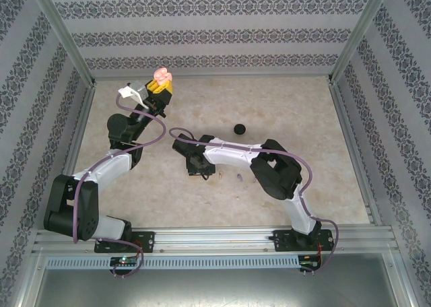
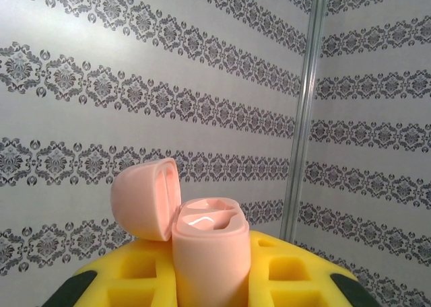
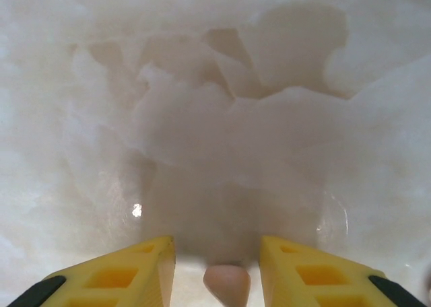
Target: Insert the wireless bluetooth earbuds into the charging case
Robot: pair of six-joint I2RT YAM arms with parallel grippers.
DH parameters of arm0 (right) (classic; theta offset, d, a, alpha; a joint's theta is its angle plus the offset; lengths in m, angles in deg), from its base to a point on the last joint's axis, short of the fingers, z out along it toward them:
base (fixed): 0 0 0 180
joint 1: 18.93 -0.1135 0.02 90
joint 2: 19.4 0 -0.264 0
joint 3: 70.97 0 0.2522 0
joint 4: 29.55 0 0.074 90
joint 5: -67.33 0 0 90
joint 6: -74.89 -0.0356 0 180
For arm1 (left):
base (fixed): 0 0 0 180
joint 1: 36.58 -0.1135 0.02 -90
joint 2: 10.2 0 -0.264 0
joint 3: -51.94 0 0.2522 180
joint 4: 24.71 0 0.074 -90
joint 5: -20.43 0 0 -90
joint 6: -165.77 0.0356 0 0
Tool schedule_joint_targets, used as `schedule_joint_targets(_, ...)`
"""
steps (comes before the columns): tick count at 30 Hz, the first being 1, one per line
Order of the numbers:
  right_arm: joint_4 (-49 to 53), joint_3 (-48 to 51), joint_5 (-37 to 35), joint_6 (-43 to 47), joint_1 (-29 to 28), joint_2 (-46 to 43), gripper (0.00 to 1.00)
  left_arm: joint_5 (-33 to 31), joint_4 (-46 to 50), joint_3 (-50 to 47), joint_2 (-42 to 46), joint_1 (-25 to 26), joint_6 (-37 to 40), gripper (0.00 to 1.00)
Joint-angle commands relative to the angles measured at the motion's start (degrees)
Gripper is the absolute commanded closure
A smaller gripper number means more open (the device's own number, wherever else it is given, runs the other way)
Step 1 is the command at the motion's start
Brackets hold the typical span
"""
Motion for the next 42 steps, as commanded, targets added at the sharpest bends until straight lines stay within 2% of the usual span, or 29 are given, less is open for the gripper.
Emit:
schedule_joint_targets(1,2.6,-1.4,-0.4,-1.6,-0.7,1.4,0.62,-0.5,-5.0,-0.4,-0.3,0.3,-1.3,1.0)
schedule_joint_targets(22,3.6,-0.8,-1.3,-2.6,-1.8,1.6,0.7,-1.0,-5.7,-1.1,-0.2,0.4,-1.8,1.0)
schedule_joint_targets(32,1.8,0.4,-2.7,-0.5,-1.6,0.9,0.81,0.7,-3.8,-1.6,0.9,0.3,-1.8,1.0)
schedule_joint_targets(35,0.6,1.6,-3.1,0.3,-1.6,-0.4,0.86,1.1,-2.6,-1.9,1.7,0.3,-1.5,1.0)
schedule_joint_targets(42,-2.7,6.5,-6.4,3.0,-1.2,-7.9,0.86,1.7,0.8,-2.6,4.3,0.3,-0.9,1.0)
